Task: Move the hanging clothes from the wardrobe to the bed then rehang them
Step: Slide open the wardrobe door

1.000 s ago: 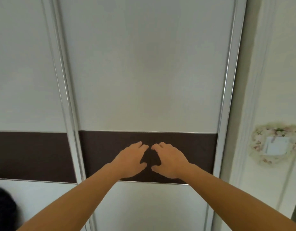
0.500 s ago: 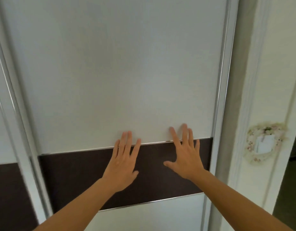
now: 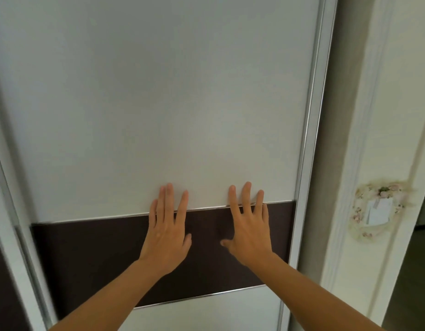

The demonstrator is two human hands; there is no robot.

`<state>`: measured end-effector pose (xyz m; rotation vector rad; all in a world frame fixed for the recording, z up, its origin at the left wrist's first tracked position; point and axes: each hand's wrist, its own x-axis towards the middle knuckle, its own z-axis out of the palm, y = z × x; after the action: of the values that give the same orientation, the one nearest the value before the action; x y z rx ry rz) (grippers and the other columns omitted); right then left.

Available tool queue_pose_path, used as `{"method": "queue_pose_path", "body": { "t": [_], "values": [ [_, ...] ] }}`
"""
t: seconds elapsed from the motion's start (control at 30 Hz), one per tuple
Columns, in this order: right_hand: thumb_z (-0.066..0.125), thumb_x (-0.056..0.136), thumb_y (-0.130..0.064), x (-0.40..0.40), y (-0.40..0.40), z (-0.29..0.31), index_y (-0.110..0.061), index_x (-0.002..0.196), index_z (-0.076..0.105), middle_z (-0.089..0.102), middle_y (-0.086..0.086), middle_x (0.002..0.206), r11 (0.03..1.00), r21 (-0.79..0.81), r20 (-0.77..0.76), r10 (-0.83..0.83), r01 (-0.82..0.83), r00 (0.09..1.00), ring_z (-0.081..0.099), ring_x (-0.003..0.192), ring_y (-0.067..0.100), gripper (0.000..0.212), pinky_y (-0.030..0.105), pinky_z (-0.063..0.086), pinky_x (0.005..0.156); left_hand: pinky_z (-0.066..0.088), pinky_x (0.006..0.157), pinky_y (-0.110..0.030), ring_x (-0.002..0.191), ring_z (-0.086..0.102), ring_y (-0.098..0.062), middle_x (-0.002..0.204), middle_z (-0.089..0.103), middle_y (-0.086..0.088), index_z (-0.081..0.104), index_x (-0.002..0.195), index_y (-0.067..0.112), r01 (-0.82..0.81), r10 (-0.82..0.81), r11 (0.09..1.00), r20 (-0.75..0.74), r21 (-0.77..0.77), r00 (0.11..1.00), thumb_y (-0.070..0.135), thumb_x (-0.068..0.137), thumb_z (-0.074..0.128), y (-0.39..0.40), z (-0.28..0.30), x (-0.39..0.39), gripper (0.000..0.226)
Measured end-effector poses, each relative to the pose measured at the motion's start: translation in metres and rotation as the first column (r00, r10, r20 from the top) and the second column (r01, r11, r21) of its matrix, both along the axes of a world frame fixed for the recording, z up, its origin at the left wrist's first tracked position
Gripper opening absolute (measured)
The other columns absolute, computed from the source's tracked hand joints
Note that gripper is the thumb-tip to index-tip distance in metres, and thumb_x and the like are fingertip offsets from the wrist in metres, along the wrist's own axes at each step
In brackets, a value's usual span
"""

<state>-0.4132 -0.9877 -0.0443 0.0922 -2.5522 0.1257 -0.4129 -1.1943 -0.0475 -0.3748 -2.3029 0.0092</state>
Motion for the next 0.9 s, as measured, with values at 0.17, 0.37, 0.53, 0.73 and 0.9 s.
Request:
{"method": "queue_pose_path", "body": {
  "t": [0.17, 0.37, 0.53, 0.73, 0.9],
  "values": [
    [0.084, 0.057, -0.062, 0.001, -0.026, -0.006, -0.025, 0.157, -0.003, -0.009, 0.016, 0.163, 0.997, 0.041, -0.039, 0.065, -0.064, 0.997, -0.002, 0.143, 0.055, 0.137, 0.065, 0.016, 0.114, 0.016, 0.116, -0.057, 0.148, -0.004, -0.04, 0.16, -0.008, -0.026, 0.009, 0.155, 0.006, -0.037, 0.036, 0.998, 0.023, 0.056, 0.999, 0.036, 0.074, 0.077, -0.016, -0.006, -0.001, 0.109],
    [0.085, 0.056, -0.059, 0.005, -0.071, -0.012, -0.026, 0.157, 0.007, 0.002, 0.016, 0.163, 0.979, 0.107, -0.074, 0.18, -0.171, 0.981, 0.003, 0.141, 0.059, 0.131, 0.069, 0.023, 0.111, 0.015, 0.115, -0.056, 0.148, -0.005, -0.04, 0.16, -0.008, -0.026, 0.011, 0.155, 0.008, -0.083, 0.081, 0.994, 0.03, 0.077, 0.996, 0.047, 0.072, 0.077, -0.033, -0.015, 0.004, 0.113],
    [0.076, 0.071, -0.052, 0.015, -0.08, -0.006, -0.028, 0.156, 0.011, 0.011, 0.007, 0.164, 0.928, 0.214, -0.07, 0.325, -0.304, 0.943, 0.011, 0.142, 0.056, 0.11, 0.067, 0.021, 0.112, 0.011, 0.117, -0.059, 0.148, -0.005, -0.04, 0.16, -0.008, -0.025, 0.007, 0.155, 0.009, -0.173, 0.171, 0.984, 0.054, 0.05, 0.984, 0.078, 0.071, 0.057, -0.056, -0.02, 0.005, 0.12],
    [0.063, 0.082, -0.05, 0.006, -0.035, 0.028, -0.016, 0.156, 0.013, 0.003, 0.015, 0.163, 0.973, -0.182, -0.373, 0.064, -0.141, 0.926, 0.003, 0.15, 0.033, 0.096, 0.052, 0.007, 0.118, 0.012, 0.114, -0.064, 0.148, -0.006, -0.04, 0.16, -0.009, -0.024, 0.004, 0.155, 0.008, -0.267, 0.267, 0.964, 0.087, -0.006, 0.96, 0.092, 0.07, 0.033, -0.09, -0.018, 0.006, 0.123],
    [0.059, 0.091, -0.047, -0.007, -0.023, 0.039, -0.017, 0.155, -0.014, -0.011, 0.006, 0.164, 0.73, -0.633, -0.276, 0.097, -0.257, 0.956, 0.007, 0.15, 0.025, 0.101, 0.048, 0.016, 0.121, 0.008, 0.116, -0.059, 0.149, -0.01, -0.036, 0.16, -0.014, -0.019, -0.003, 0.155, 0.011, -0.307, 0.296, 0.945, 0.102, 0.115, 0.95, 0.091, 0.073, 0.028, -0.097, -0.017, 0.012, 0.118]
  ]
}}
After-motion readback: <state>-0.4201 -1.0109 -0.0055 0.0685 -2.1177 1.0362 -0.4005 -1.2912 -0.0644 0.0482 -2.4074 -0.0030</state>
